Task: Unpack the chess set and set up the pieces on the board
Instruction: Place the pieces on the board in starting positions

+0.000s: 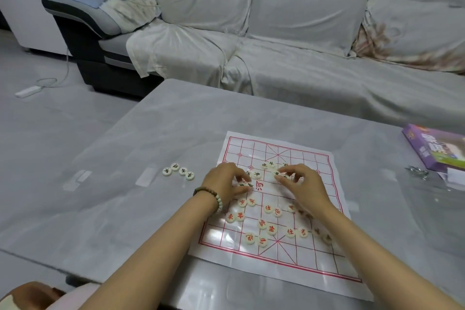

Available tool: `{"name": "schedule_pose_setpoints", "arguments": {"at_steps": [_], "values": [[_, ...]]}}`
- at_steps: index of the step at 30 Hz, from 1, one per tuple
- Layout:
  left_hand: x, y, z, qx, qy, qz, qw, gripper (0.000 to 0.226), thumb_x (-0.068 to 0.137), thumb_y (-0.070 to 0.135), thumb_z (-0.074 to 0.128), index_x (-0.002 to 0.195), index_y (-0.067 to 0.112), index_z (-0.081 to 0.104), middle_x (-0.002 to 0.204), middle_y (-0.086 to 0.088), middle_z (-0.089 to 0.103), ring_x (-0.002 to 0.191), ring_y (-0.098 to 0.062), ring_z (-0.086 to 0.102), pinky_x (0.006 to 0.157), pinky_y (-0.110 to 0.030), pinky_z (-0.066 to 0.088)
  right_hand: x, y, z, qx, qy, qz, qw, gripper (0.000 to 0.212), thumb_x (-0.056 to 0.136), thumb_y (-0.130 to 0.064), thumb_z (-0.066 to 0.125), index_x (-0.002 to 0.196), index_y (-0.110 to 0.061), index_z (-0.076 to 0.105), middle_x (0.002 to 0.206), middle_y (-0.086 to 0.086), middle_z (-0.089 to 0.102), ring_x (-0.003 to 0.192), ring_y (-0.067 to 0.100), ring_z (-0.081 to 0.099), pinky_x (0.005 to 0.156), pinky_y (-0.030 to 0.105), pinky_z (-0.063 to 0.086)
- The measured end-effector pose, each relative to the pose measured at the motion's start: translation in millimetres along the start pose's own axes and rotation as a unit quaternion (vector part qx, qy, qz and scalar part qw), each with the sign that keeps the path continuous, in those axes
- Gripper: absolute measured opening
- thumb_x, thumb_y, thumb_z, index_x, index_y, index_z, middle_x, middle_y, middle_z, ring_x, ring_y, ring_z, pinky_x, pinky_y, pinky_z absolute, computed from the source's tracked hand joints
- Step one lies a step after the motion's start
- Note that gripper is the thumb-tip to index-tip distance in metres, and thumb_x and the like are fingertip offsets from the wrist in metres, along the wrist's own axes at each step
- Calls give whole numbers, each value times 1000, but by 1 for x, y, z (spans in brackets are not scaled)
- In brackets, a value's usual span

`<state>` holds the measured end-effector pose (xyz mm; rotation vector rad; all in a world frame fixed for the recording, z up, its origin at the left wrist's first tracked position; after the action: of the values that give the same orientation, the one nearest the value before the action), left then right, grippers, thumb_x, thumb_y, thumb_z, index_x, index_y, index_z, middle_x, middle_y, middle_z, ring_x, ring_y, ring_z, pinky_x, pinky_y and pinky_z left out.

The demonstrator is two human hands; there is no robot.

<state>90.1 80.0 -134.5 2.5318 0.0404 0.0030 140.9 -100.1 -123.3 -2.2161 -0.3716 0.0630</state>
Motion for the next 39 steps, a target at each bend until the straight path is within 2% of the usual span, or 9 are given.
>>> {"name": "schedule_pose_setpoints", "arguments": {"at_steps": [7, 11, 15, 19, 25, 28, 33, 36, 39], "values": [[29, -1, 10, 3, 26, -15, 1000, 32, 80, 44, 67, 107, 27, 66, 102, 7, 61, 94, -10, 54, 82, -25, 47, 8, 18, 2, -12, -33, 0, 999, 16, 80, -33, 71, 96, -32, 66, 96, -16, 60, 87, 2, 52, 73, 11, 38], [49, 6, 12, -4, 40, -7, 999, 31, 80, 41, 67, 106, 25, 67, 101, 4, 62, 95, -11, 55, 83, -26, 48, 9, 19, 6, -16, -47, -16, 999, 16, 80, -35, 70, 96, -34, 66, 96, -16, 61, 91, 5, 54, 76, 12, 41], [65, 2, 9, -21, 61, -19, 998, 27, 80, 39, 69, 103, 26, 67, 101, 4, 61, 93, -11, 55, 81, -25, 46, 7, 19, 15, -25, -79, -34, 996, 21, 79, -36, 72, 99, -29, 71, 94, -13, 62, 93, 9, 56, 81, 19, 45], [68, -3, 9, -14, 56, -15, 998, 27, 80, 41, 67, 104, 27, 67, 101, 5, 60, 95, -12, 54, 82, -27, 46, 19, 27, 13, -80, -52, -43, 994, 24, 78, -43, 70, 100, -33, 70, 94, -20, 60, 95, 9, 54, 86, 29, 47], [61, -6, 8, -16, 57, -5, 998, 31, 80, 42, 67, 107, 26, 67, 100, 4, 60, 87, -10, 51, 79, -28, 49, 43, 28, 2, -103, 5, -34, 994, 26, 80, -41, 70, 103, -28, 70, 89, -17, 56, 87, 11, 52, 86, 38, 48], [59, -3, 7, -24, 58, 3, 998, 35, 78, 44, 68, 109, 27, 65, 100, 7, 60, 87, -9, 51, 78, -28, 49, 46, 25, -1, -85, 23, -30, 996, 24, 80, -38, 71, 102, -28, 70, 89, -18, 57, 86, 9, 53, 87, 37, 48], [47, -7, -4, -20, 78, 8, 997, 32, 80, 44, 65, 107, 27, 64, 103, 9, 58, 89, -8, 51, 80, -28, 49, 31, 23, 7, -96, -12, -53, 994, 22, 79, -39, 71, 99, -29, 70, 93, -17, 59, 89, 4, 51, 95, 36, 42], [29, -23, -21, -28, 99, 0, 995, 31, 81, 42, 65, 107, 25, 64, 109, 4, 60, 98, -13, 53, 87, -31, 48, 29, 23, 4, -79, -7, -39, 996, 23, 79, -38, 72, 100, -29, 69, 96, -15, 58, 90, 6, 52, 91, 37, 46], [2, -53, -49, -4, 134, -23, 991, 35, 81, 39, 66, 110, 21, 63, 114, 0, 58, 108, -19, 50, 92, -31, 41, 25, 9, 5, -66, 5, -44, 997, 24, 81, -36, 70, 103, -30, 64, 100, -16, 53, 91, 8, 51, 85, 28, 46]]}}
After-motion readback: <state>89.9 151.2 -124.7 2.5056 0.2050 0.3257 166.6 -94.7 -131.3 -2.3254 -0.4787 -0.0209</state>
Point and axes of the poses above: each hand's wrist, its own x-axis towards the middle knuckle, its own z-axis out of the palm, y = z × x, the point moved 9 cm from there along x, towards the middle knuckle
